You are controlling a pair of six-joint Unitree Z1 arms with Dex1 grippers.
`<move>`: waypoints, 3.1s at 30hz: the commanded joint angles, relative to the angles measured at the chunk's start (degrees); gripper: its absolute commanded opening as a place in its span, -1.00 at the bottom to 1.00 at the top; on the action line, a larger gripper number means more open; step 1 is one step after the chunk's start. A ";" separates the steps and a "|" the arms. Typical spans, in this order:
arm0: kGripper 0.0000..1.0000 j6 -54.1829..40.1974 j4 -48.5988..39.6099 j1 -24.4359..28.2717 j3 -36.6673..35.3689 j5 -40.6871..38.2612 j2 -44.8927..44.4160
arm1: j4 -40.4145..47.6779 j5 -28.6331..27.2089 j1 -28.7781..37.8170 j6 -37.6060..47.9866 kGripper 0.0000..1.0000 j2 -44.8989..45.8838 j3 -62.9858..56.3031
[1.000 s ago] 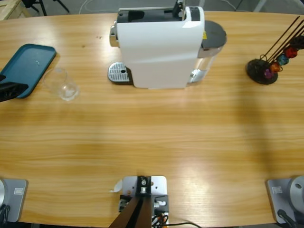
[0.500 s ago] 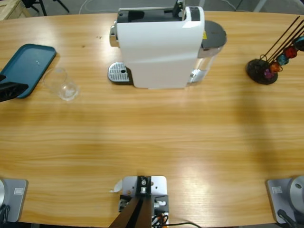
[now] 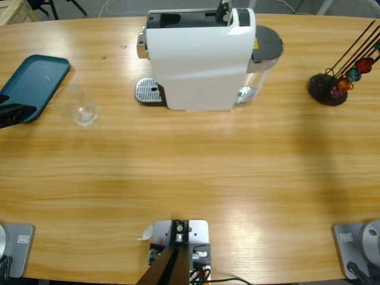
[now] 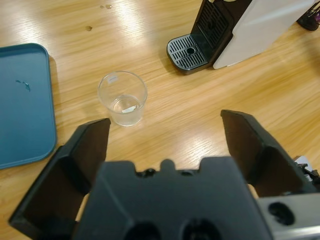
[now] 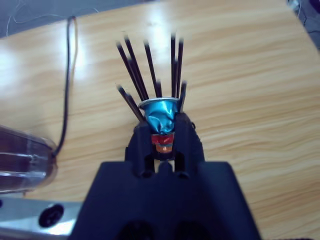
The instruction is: Pour coffee
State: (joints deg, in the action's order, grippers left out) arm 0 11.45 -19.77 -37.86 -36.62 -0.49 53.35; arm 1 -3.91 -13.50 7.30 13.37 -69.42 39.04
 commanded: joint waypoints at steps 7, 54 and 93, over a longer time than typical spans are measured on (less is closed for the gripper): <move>0.92 -2.20 1.54 -0.29 2.16 -0.98 1.49 | -24.10 0.23 24.83 -17.32 -1.00 7.71 22.82; 0.92 -3.52 1.75 -0.29 2.52 -3.81 0.70 | -29.02 23.26 36.82 -57.22 -1.00 -36.35 57.49; 0.92 -3.45 1.75 -0.29 2.60 -3.20 0.47 | -28.83 23.05 35.41 -56.63 -0.79 -42.59 60.88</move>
State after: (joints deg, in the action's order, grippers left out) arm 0 8.83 -18.41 -37.86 -36.26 -4.28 53.73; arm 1 -32.83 9.37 42.92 -43.62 -108.66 99.36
